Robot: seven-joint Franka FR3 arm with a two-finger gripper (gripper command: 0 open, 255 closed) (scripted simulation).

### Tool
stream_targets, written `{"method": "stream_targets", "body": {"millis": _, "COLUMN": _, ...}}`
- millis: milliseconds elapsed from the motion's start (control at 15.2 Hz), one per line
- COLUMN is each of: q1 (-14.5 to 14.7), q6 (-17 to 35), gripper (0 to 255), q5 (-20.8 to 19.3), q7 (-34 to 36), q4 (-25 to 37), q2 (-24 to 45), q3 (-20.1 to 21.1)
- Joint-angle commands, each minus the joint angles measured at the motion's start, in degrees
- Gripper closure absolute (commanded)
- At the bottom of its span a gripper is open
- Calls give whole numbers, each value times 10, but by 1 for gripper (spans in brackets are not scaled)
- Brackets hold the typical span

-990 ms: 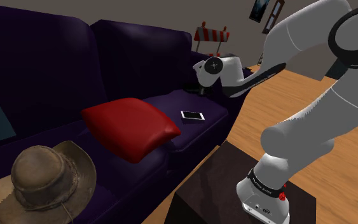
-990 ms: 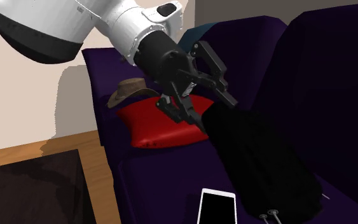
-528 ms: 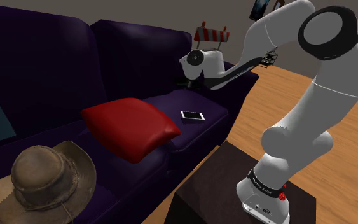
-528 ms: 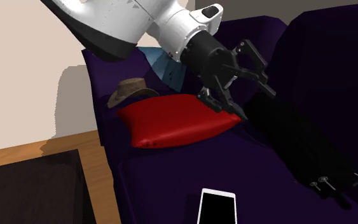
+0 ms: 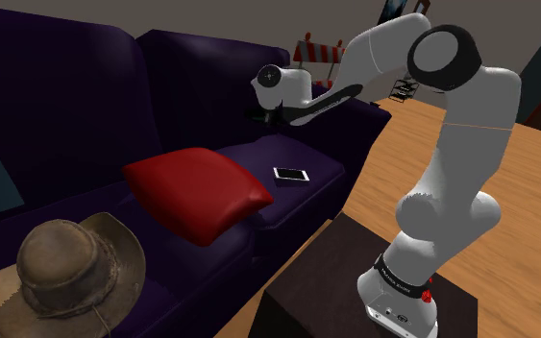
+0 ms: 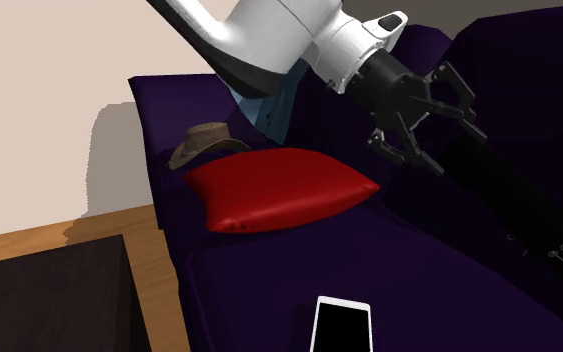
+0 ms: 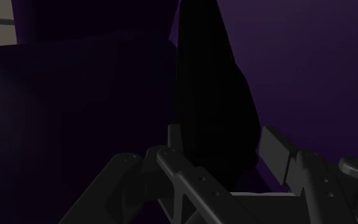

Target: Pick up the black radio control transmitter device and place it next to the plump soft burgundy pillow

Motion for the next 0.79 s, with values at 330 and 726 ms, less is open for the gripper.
{"method": "stream_targets", "body": {"millis": 330, "q1": 12, "q6": -3, "gripper": 255, "q5": -42, "q7": 43, "q4": 8, "q2": 39, "q3": -10}}
{"method": "stream_targets", "body": {"millis": 726, "q1": 20, "q6": -3, "gripper": 255, "q5": -77, "q7": 82, "q4": 9, "q2": 69, "q3": -19}}
